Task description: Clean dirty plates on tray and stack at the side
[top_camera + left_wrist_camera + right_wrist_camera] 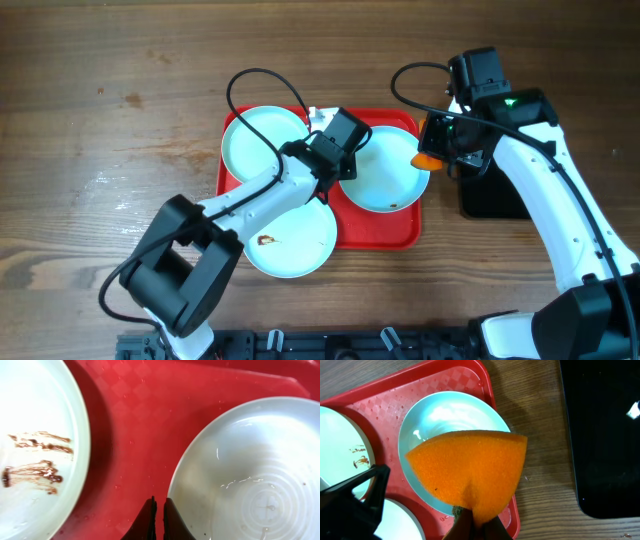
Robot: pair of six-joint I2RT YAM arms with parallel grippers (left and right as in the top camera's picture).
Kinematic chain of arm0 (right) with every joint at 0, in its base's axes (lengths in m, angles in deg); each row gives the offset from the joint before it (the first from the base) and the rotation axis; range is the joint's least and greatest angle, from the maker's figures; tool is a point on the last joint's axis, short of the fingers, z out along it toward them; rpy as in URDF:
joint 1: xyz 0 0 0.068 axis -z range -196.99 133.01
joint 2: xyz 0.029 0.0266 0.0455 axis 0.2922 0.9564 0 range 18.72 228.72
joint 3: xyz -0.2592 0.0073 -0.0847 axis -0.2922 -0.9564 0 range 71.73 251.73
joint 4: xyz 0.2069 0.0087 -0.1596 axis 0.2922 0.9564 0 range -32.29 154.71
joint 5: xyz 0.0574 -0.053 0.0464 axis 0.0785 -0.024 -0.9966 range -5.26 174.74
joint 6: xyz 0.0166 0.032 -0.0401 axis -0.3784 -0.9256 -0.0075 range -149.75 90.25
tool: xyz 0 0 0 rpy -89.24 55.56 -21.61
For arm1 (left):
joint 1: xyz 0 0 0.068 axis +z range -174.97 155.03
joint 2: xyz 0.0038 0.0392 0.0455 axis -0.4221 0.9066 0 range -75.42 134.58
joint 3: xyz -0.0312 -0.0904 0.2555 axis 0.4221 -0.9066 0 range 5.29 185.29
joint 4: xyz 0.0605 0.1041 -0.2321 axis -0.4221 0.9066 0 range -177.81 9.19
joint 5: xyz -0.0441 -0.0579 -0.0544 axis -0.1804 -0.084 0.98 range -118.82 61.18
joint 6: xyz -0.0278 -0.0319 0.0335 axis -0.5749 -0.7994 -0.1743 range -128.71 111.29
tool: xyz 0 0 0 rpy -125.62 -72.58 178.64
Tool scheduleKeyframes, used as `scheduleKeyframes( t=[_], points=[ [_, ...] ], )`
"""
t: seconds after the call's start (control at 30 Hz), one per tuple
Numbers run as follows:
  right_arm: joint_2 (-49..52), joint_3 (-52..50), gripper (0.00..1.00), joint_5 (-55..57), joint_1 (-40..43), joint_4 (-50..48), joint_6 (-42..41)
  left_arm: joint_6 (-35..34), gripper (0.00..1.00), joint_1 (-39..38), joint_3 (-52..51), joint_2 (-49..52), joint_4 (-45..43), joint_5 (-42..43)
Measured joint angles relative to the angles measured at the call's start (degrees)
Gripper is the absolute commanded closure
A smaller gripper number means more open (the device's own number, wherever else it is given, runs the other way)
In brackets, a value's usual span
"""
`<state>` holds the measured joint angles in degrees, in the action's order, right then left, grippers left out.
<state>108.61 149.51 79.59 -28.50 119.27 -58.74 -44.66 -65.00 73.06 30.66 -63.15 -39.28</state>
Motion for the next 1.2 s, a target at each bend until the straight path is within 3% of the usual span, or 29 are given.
scheduleKeyframes(
  t=[0.73, 1.2],
  points=[
    [1.84, 0.00, 0.96, -0.02, 0.00, -1.18, 0.04, 0.00, 0.96, 0.00, -0.04, -12.57, 8.92, 0.26],
    [5.92, 0.00, 0.96, -5.75, 0.00, -4.81, 5.31, 0.00, 0.96, 0.00, -0.04, -19.06, 9.29, 0.46]
  ],
)
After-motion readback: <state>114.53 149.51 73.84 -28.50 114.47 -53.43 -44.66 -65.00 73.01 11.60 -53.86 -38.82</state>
